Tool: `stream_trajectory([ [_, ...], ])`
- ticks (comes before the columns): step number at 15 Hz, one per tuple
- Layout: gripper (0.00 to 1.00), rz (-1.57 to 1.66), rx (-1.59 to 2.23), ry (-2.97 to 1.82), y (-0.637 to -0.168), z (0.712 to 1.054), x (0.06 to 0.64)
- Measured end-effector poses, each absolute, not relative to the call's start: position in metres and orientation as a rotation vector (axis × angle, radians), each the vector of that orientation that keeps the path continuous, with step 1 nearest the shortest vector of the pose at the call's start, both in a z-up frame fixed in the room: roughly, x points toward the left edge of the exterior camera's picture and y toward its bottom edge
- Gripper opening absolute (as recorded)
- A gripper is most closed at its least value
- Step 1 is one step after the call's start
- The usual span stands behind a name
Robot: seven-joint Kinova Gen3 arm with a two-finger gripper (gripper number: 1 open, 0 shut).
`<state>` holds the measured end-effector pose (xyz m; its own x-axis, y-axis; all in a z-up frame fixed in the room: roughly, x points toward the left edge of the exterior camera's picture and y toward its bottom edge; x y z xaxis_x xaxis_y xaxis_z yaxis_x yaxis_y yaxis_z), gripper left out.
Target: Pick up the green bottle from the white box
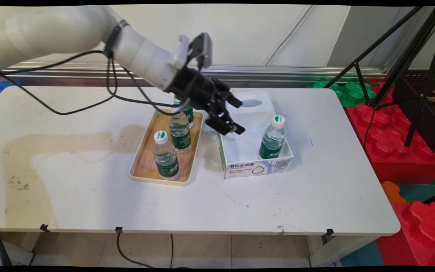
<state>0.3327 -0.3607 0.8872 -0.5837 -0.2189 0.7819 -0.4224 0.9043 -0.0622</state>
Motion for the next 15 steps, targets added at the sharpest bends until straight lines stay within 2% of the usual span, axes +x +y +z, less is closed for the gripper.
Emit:
stream_trajectory([
  [15, 1.00, 0.253, 0.460, -2.235, -0.429, 0.822, 0.261],
])
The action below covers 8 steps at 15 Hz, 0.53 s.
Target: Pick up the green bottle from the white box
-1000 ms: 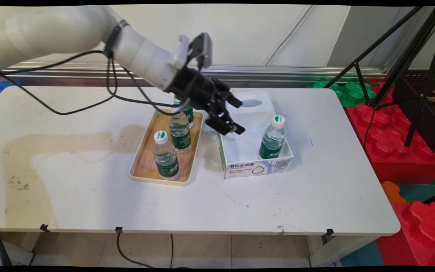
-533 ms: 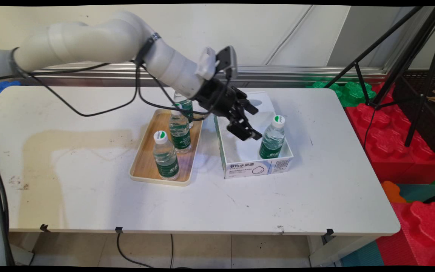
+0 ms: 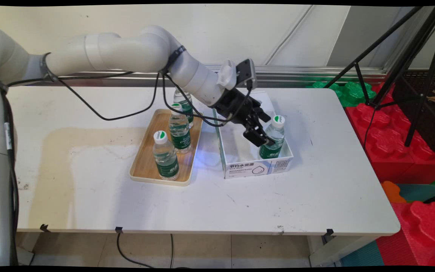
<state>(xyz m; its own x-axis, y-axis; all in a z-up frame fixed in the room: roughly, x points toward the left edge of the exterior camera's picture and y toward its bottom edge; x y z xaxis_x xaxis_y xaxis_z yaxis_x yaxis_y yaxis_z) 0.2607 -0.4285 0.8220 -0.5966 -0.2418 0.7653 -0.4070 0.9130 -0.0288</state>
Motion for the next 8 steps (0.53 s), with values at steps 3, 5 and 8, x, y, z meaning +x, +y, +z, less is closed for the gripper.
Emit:
stream_trajectory([
  [3, 1.00, 0.237, 0.454, -2.240, -0.437, 0.811, 0.251],
  [5, 1.00, 0.230, 0.447, -2.242, -0.441, 0.806, 0.245],
  [8, 1.00, 0.221, 0.442, -2.244, -0.445, 0.801, 0.239],
])
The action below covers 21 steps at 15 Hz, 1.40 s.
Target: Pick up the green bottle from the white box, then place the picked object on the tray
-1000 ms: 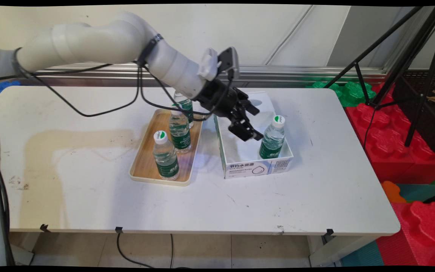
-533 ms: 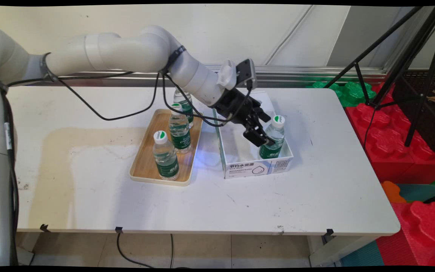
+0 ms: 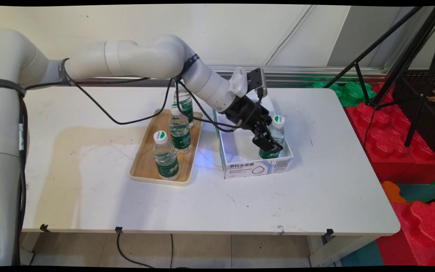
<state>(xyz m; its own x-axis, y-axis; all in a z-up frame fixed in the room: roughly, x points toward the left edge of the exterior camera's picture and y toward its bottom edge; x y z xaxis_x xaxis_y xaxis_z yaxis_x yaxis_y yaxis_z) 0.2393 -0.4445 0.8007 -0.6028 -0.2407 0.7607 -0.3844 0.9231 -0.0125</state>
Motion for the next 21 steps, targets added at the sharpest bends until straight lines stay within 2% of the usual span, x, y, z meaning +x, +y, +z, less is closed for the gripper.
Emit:
stream_trajectory([
  [1, 0.00, 0.219, 0.440, -2.243, -0.446, 0.799, 0.238],
  [11, 0.00, 0.192, 0.436, -2.230, -0.448, 0.802, 0.236],
  [21, 0.00, 0.247, 0.427, -2.178, -0.419, 0.854, 0.267],
])
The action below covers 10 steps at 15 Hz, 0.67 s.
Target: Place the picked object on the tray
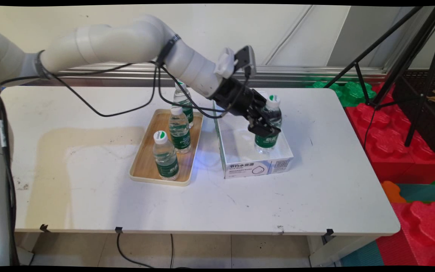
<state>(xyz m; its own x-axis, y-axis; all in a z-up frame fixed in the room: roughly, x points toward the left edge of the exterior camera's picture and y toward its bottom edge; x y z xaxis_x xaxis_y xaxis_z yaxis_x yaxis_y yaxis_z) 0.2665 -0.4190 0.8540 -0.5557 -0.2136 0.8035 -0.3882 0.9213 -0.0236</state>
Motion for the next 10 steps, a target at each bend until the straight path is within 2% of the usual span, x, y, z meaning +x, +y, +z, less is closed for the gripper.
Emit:
stream_trajectory([
  [10, 0.00, 0.309, 0.411, -2.119, -0.365, 0.928, 0.337],
])
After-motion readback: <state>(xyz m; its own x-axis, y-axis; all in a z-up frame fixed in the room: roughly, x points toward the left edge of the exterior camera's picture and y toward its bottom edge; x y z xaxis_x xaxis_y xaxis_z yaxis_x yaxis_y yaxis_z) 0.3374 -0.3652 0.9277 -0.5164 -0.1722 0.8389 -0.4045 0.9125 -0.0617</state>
